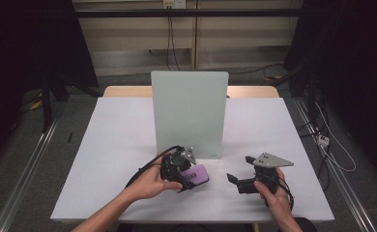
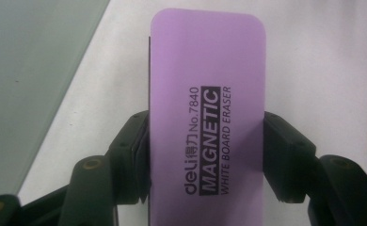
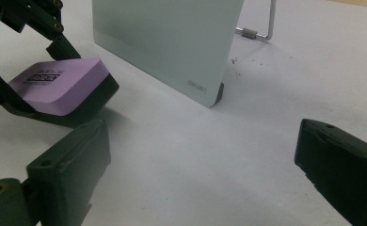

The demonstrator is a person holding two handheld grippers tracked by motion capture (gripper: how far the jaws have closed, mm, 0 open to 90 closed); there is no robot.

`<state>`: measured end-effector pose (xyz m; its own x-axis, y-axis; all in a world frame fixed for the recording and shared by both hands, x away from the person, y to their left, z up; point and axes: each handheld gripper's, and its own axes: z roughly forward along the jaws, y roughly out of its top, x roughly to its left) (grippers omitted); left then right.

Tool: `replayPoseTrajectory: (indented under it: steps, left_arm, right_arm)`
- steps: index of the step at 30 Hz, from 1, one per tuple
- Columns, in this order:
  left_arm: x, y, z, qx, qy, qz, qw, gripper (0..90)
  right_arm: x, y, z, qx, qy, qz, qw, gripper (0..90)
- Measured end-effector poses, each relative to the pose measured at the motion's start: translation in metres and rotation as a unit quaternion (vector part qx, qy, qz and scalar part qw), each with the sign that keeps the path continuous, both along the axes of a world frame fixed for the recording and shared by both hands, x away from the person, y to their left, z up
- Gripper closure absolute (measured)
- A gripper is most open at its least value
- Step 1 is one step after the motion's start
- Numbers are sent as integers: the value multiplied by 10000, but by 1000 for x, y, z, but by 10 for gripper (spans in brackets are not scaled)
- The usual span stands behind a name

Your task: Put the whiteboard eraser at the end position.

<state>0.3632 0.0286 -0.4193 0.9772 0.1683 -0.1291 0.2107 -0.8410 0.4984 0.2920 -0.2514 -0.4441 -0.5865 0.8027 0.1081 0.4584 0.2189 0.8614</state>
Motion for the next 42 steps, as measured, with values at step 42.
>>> replayPoseTrajectory:
  steps: [42]
  left_arm:
    - [4, 15, 10, -937, -417, 678, 9924, 74]
  right_arm:
    - [0, 0, 0, 11, 14, 9, 10000, 39]
